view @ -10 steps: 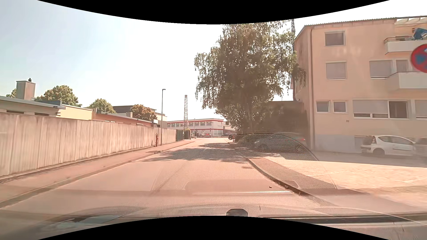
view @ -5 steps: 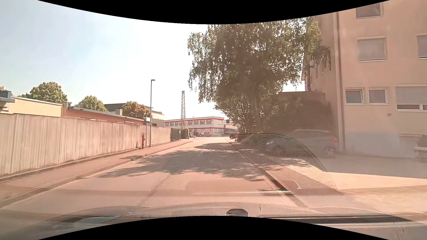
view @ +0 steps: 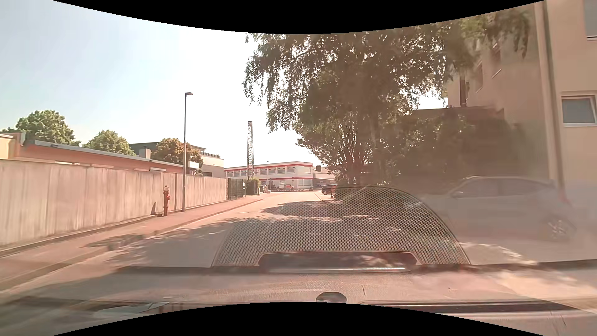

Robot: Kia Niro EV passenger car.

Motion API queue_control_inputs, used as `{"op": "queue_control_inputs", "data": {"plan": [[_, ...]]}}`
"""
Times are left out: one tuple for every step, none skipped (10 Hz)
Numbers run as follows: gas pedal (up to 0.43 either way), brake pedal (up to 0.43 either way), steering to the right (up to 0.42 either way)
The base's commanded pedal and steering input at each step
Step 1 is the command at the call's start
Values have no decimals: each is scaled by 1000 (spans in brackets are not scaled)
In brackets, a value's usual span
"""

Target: Follow the waypoints while adhering to traffic rules and regulations

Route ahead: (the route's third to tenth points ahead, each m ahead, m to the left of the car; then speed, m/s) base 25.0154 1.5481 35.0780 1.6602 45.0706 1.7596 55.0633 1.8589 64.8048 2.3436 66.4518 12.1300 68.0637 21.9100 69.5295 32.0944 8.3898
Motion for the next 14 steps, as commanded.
{"op": "queue_control_inputs", "data": {"plan": [[150, 0, 0], [150, 0, 0], [150, 0, 0], [150, 0, -2], [138, 0, -2], [138, 0, -3], [130, 0, -2], [130, 0, -3], [130, 0, -3], [130, 0, -3], [130, 0, -3], [130, 0, -3], [130, 0, -3], [118, 0, -3]]}}
